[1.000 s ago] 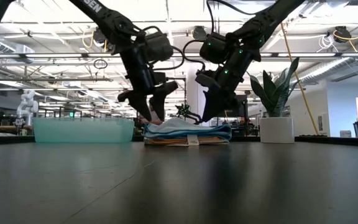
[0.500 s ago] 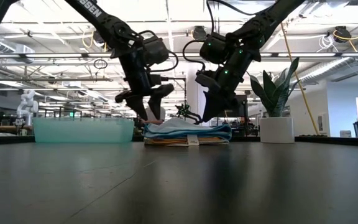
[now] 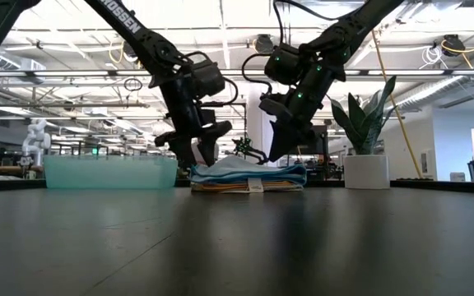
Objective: Fold microfiber towels
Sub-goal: Stack the folded light blue microfiber towel on top of the folded blue microfiber towel
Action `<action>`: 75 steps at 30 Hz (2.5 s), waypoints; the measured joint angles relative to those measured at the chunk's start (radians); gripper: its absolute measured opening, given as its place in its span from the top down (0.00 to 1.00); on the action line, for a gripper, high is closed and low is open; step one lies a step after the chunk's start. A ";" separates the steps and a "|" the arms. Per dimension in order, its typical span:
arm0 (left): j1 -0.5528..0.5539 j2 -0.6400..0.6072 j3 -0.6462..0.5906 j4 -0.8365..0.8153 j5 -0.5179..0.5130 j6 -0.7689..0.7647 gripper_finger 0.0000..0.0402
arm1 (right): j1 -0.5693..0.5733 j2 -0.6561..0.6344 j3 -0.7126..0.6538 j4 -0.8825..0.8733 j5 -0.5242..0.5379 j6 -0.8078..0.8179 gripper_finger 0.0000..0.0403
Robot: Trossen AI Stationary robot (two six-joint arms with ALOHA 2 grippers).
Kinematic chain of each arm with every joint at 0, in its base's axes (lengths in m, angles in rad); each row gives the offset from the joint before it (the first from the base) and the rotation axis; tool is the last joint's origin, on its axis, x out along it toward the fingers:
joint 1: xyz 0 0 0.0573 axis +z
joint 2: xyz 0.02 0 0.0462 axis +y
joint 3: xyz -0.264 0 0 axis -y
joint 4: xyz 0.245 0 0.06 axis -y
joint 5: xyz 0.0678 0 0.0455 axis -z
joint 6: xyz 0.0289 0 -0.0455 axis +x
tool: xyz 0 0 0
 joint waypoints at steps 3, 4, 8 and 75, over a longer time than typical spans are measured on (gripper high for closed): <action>-0.005 0.000 0.001 0.016 0.003 0.004 0.55 | 0.000 0.000 0.000 0.000 0.000 -0.004 1.00; -0.006 -0.001 0.001 0.014 0.002 0.009 0.60 | -0.001 0.000 0.000 -0.001 0.000 -0.004 1.00; -0.011 -0.002 0.001 0.015 0.009 0.046 0.85 | -0.005 0.000 0.000 -0.001 0.000 -0.006 1.00; 0.003 -0.159 0.067 -0.341 -0.077 0.129 0.79 | -0.014 0.140 0.003 0.002 -0.056 -0.083 1.00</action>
